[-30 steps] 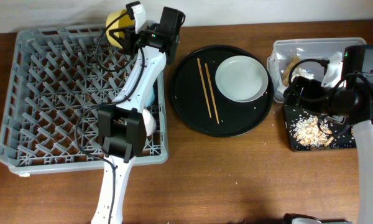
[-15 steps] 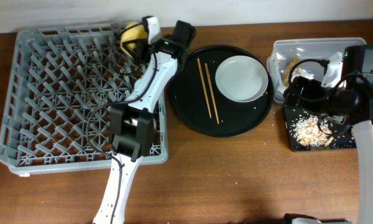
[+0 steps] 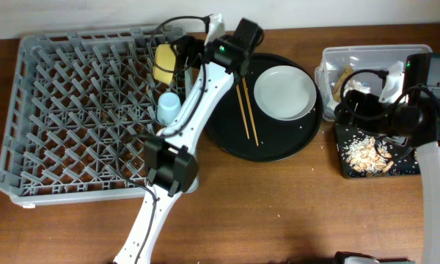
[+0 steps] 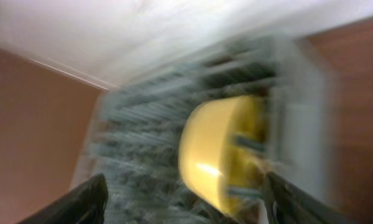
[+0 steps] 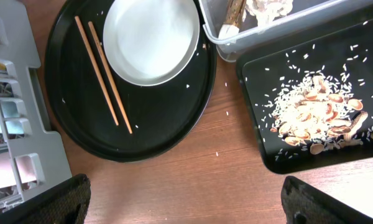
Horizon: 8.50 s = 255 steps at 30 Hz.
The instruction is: Sort waste into correct bins and load items into the dishwasher rack
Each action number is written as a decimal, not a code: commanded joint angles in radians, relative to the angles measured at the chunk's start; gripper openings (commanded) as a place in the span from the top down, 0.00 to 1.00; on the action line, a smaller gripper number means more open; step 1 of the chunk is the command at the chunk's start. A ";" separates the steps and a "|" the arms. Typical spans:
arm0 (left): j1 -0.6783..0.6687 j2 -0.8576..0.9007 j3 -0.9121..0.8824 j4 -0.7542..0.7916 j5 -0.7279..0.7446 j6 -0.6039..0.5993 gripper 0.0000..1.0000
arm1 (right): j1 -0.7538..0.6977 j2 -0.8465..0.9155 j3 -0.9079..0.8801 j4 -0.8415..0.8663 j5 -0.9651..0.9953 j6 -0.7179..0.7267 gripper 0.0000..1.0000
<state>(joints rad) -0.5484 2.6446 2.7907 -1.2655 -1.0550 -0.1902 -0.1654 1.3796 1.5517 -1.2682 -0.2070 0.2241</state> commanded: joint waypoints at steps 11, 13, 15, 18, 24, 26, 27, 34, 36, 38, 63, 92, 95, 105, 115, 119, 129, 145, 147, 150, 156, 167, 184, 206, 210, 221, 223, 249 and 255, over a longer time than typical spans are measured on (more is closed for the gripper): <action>-0.081 0.179 0.073 0.068 1.013 -0.380 0.32 | -0.005 0.002 -0.007 0.000 0.010 -0.007 0.01; -0.100 0.187 0.073 0.084 1.006 -0.381 0.37 | -0.005 0.002 -0.007 0.000 0.010 -0.007 0.02; -0.115 0.198 0.073 0.087 1.006 -0.382 0.46 | -0.005 0.002 -0.007 0.000 0.010 -0.007 0.01; -0.123 0.232 0.073 0.087 1.007 -0.402 0.50 | -0.005 0.002 -0.007 0.000 0.010 -0.007 0.02; -0.122 0.237 0.089 0.088 1.007 -0.405 0.61 | -0.005 0.002 -0.007 0.000 0.010 -0.007 0.01; -0.114 0.234 0.138 0.072 1.007 -0.404 0.61 | -0.005 0.002 -0.007 0.000 0.010 -0.007 0.02; -0.108 0.233 0.186 0.050 1.006 -0.402 0.60 | -0.005 0.002 -0.007 0.000 0.010 -0.007 0.02; -0.096 0.242 0.301 -0.064 0.897 -0.397 0.60 | -0.005 0.002 -0.007 0.000 0.010 -0.007 0.01; -0.096 0.256 0.301 -0.072 0.897 -0.397 0.60 | -0.005 0.002 -0.007 0.000 0.010 -0.007 0.02; -0.096 0.290 0.300 -0.068 0.897 -0.428 0.60 | -0.005 0.002 -0.007 0.000 0.010 -0.007 0.02; -0.104 0.336 0.315 -0.056 0.900 -0.480 0.91 | -0.005 0.002 -0.007 0.000 0.010 -0.007 0.02; 0.151 -0.182 0.339 -0.277 0.064 0.187 1.00 | -0.005 0.002 -0.007 0.000 0.010 -0.007 0.02; 0.183 -0.182 0.319 -0.319 -0.044 0.148 1.00 | -0.005 0.002 -0.007 0.000 0.010 -0.007 0.02; 0.296 -0.146 0.319 -0.319 -0.042 0.018 1.00 | -0.005 0.002 -0.007 0.000 0.010 -0.007 0.02; 0.305 0.017 0.319 -0.299 -0.045 -0.008 1.00 | -0.005 0.002 -0.007 0.000 0.010 -0.007 0.02; 0.314 0.031 0.319 -0.297 -0.041 -0.010 1.00 | -0.005 0.002 -0.007 0.000 0.010 -0.007 0.02; 0.328 0.045 0.319 -0.303 -0.053 -0.026 1.00 | -0.005 0.002 -0.007 0.000 0.010 -0.007 0.02; 0.320 0.119 0.319 -0.326 0.094 -0.064 0.86 | -0.005 0.002 -0.007 0.000 0.010 -0.007 0.02; 0.320 0.119 0.319 -0.338 0.090 -0.063 0.50 | -0.005 0.002 -0.007 0.000 0.010 -0.007 0.02; 0.320 0.102 0.321 -0.357 0.087 -0.063 0.24 | -0.005 0.002 -0.007 0.000 0.010 -0.007 0.02; 0.260 -0.092 0.321 -0.354 0.184 -0.063 0.15 | -0.005 0.002 -0.007 0.000 0.010 -0.007 0.02; -0.032 0.034 0.167 -0.225 1.010 -0.096 0.22 | -0.005 0.002 -0.007 0.000 0.010 -0.007 0.02; -0.018 0.230 0.167 -0.140 1.016 -0.269 0.41 | -0.005 0.002 -0.007 0.000 0.010 -0.007 0.01; 0.015 0.239 0.159 -0.235 1.034 -0.715 0.42 | -0.005 0.002 -0.007 0.000 0.009 -0.007 0.02; 0.020 0.261 0.159 -0.239 1.033 -0.714 0.43 | -0.005 0.002 -0.007 0.000 0.010 -0.007 0.02; 0.039 0.242 0.201 -0.301 0.941 -0.506 0.48 | -0.005 0.002 -0.007 0.000 0.010 -0.007 0.02; 0.038 0.216 0.245 -0.300 0.935 -0.444 0.49 | -0.005 0.002 -0.007 0.000 0.010 -0.007 0.02; 0.045 0.318 0.235 -0.330 0.992 -0.523 0.48 | -0.005 0.002 -0.007 0.000 0.010 -0.007 0.01; 0.045 0.318 0.235 -0.348 1.026 -0.523 0.69 | -0.005 0.002 -0.007 0.000 0.010 -0.007 0.02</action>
<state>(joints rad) -0.4980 2.9276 3.0241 -1.6012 -0.0589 -0.7040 -0.1654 1.3804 1.5517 -1.2682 -0.2066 0.2241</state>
